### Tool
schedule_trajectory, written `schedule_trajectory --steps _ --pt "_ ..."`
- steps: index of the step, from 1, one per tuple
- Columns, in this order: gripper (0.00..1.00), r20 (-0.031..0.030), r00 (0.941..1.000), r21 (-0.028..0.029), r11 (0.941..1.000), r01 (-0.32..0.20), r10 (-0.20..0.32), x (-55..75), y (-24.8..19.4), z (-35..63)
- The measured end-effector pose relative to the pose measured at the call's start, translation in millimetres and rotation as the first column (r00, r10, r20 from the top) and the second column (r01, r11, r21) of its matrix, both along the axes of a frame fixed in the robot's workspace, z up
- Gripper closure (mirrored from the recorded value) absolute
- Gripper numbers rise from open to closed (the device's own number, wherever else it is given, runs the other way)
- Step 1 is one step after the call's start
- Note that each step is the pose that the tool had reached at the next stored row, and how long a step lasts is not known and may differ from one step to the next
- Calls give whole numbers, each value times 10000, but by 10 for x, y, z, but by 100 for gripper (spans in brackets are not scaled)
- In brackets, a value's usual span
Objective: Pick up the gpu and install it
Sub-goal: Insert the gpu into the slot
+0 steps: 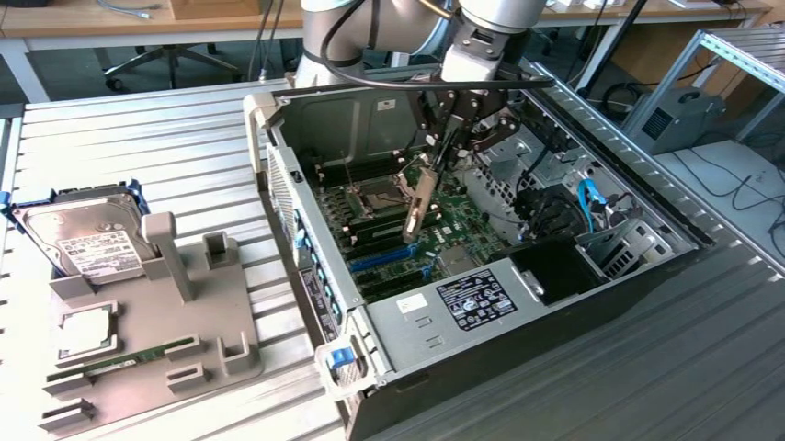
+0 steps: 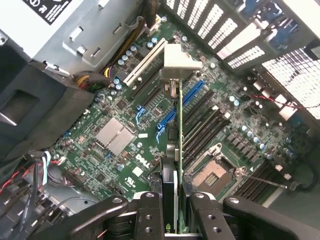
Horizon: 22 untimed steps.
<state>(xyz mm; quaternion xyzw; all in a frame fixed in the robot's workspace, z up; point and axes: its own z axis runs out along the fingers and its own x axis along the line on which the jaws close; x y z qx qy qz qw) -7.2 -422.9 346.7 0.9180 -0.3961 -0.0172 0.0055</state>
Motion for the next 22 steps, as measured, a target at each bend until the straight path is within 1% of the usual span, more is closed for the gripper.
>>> schedule_trajectory --steps 5,11,14,22 --pt "74 0 9992 0 9992 -388 388 0 0 -1" --pt "74 0 9965 0 9965 -840 840 0 0 -2" --pt "74 0 9927 0 9927 -1208 1208 0 0 -3" --pt "74 0 9831 0 9831 -1831 1831 0 0 -5"
